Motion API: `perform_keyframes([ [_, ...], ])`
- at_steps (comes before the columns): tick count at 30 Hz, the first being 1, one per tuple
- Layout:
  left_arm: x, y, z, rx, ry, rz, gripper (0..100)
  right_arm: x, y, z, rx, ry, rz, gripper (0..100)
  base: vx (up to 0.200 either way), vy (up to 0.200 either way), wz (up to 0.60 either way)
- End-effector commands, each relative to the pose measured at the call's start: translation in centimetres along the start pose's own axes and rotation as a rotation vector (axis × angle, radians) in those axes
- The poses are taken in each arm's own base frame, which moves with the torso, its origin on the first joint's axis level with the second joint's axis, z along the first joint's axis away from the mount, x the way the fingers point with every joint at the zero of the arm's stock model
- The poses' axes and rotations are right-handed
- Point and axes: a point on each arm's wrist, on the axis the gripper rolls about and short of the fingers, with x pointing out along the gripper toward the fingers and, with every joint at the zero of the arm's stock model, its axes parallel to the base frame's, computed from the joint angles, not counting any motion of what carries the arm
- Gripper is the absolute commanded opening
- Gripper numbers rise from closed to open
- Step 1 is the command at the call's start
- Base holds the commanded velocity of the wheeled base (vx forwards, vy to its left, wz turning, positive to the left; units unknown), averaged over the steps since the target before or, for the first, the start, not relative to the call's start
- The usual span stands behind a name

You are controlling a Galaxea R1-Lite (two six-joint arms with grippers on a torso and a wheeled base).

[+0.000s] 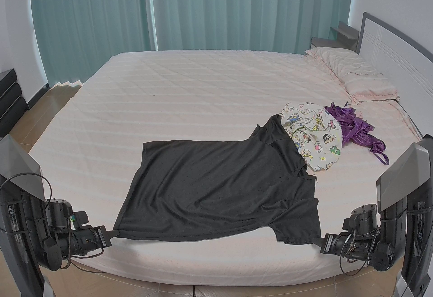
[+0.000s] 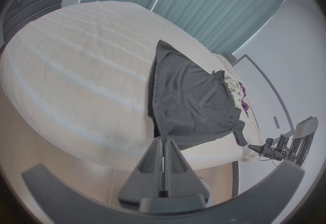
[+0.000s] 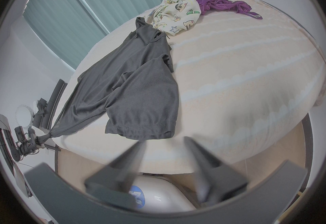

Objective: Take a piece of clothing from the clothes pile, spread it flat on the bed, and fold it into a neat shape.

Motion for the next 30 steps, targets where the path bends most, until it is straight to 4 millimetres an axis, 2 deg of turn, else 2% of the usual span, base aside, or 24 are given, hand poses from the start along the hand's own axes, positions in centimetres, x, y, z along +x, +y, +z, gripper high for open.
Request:
perform_keyframes([
  [1, -0.1, 0.0, -0.2, -0.006, 0.011, 0.004, 0, 0.6, -0.2, 0.4, 0.018, -0.018, 0.003, 100, 0.0, 0.0, 0.0],
  [11, -0.1, 0.0, -0.2, -0.006, 0.01, 0.003, 0, 3.5, 0.9, 1.5, 0.091, -0.07, 0.039, 100, 0.0, 0.0, 0.0],
  [18, -0.1, 0.0, -0.2, -0.005, 0.009, 0.003, 0, 4.2, 1.2, 1.7, 0.11, -0.074, 0.052, 100, 0.0, 0.0, 0.0],
  [19, -0.1, 0.0, -0.2, -0.005, 0.009, 0.003, 0, 4.2, 1.3, 1.6, 0.109, -0.074, 0.053, 0, 0.0, 0.0, 0.0],
  [30, -0.1, 0.1, -0.1, -0.005, 0.005, 0.003, 0, 4.2, 1.5, 1.0, 0.1, -0.042, -0.005, 0, 0.0, 0.0, 0.0],
])
